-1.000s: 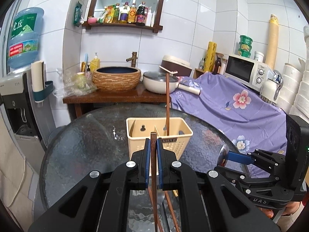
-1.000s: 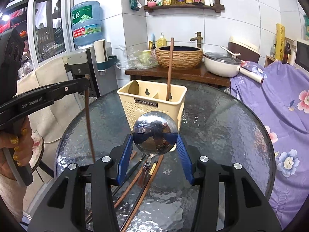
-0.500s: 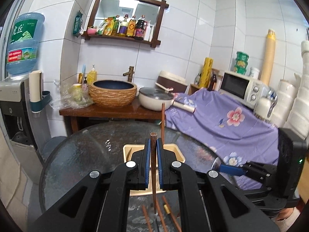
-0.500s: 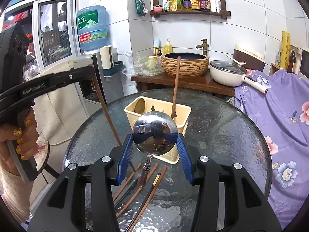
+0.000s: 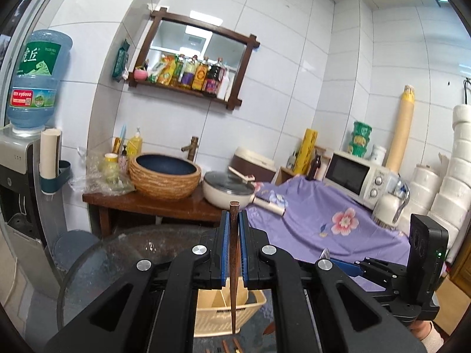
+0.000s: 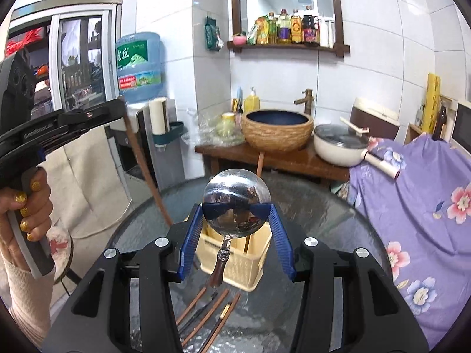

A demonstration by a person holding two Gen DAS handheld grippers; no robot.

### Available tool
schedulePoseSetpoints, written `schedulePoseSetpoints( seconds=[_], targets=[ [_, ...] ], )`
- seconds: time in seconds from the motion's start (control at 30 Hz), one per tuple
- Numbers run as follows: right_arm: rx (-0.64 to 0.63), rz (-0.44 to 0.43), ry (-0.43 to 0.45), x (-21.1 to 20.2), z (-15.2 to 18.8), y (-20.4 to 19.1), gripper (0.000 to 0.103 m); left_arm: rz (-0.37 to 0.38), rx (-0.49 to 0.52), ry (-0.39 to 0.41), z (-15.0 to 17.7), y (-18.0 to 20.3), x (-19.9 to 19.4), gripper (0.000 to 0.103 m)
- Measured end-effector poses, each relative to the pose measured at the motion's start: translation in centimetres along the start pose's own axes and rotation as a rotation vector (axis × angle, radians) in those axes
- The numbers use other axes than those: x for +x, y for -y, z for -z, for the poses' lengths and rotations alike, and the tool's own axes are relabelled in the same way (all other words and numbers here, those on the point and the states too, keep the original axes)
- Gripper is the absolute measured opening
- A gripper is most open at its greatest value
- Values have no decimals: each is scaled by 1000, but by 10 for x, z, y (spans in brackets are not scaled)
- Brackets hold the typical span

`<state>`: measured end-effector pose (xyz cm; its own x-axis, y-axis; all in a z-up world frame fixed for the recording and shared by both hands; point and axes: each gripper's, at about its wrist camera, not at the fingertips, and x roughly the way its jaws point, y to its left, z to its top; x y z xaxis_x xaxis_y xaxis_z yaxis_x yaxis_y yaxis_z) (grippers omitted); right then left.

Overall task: Organize utensils
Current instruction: 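Carry the spoon and chopstick over the cream holder and lower them in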

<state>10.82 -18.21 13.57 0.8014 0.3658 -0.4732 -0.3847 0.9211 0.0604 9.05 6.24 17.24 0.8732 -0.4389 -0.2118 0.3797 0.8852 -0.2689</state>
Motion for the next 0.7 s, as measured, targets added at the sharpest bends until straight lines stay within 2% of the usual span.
schedulePoseSetpoints(
  seconds=[0.1, 0.2, 0.33, 0.53, 0.7],
  targets=[
    [11, 15, 12, 4, -20, 5, 47, -5, -16, 30, -13, -3, 1, 6],
    [15, 38, 21, 13, -36, 8, 47, -52, -9, 72, -25, -3, 6, 6],
    [-15, 86, 39, 25, -46, 4, 47, -73, -21, 95, -30, -5, 16, 6],
    [-31, 131, 40, 48, -47, 4, 47, -144, 28, 135, -27, -3, 36, 6],
    [-11, 141, 7, 73, -33, 10, 47, -164, 45, 105, -9, -2, 58, 6]
  ],
)
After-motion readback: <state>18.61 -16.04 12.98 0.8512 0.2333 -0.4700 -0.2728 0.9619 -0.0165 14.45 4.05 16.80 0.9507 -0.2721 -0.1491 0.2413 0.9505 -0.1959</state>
